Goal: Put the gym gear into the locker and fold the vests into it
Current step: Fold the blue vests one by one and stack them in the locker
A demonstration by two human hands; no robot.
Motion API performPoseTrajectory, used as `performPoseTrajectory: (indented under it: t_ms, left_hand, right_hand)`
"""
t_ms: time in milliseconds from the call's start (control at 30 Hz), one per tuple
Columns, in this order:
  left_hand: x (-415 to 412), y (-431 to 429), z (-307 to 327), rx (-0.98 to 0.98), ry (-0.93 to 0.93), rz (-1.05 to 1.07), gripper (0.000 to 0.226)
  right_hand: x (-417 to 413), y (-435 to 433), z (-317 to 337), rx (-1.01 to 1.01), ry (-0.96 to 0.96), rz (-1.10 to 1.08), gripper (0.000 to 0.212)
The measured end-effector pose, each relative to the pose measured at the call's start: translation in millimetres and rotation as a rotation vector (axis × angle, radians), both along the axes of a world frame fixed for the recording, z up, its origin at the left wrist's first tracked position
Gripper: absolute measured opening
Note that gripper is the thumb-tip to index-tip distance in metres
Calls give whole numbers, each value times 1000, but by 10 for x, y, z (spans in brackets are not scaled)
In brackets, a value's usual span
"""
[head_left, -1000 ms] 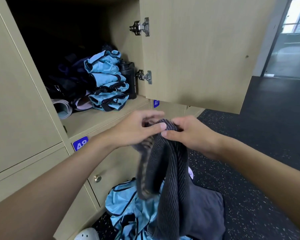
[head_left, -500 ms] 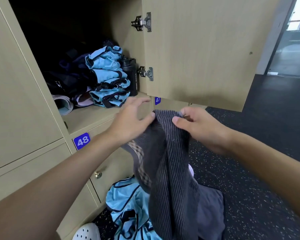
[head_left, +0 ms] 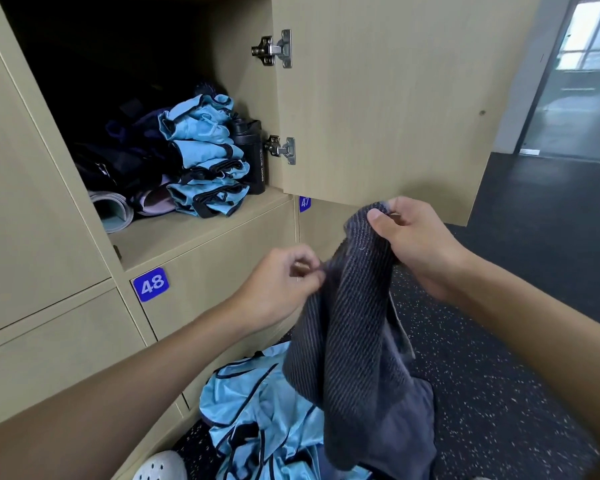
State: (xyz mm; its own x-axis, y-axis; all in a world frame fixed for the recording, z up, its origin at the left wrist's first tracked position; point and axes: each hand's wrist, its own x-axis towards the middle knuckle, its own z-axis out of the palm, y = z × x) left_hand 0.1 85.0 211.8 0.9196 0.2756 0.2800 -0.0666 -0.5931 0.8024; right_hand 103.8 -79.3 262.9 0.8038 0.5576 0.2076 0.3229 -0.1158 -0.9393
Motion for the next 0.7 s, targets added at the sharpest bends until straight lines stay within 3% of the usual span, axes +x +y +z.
performPoseTrajectory:
  t_ms: [67, 133, 267, 333, 367, 467, 533, 633, 700]
  left_hand:
    - [8, 55, 84, -13, -92, 103, 17]
    - [10, 143, 183, 10, -163, 181, 13]
    - [-4, 175, 322, 19, -255, 149, 19]
    - [-11, 107, 380, 36, -278, 91, 18]
    - [-14, 79, 403, 48, -277, 61, 14]
    - [-40, 52, 436, 66, -281, 16, 10]
    - [-74, 78, 450, 78, -244, 10, 11]
    - [-123, 133, 430, 201, -31, -31, 25]
    - [-140, 201, 397, 261, 66, -19, 23]
  right_hand:
    - [91, -53, 2, -135, -198, -204, 8]
    - [115, -95, 17, -167, -203, -284, 22]
    - [10, -58, 44, -181, -231, 55, 32]
    - [-70, 4, 6, -248, -237, 201, 55]
    - [-81, 41, -30, -264, -238, 225, 56]
    - [-113, 96, -68, -228, -281, 240, 17]
    - [-138, 96, -45, -203, -256, 183, 23]
    - [-178, 101, -12, -162, -193, 121, 27]
    - [-167, 103, 1, -158, -191, 56, 26]
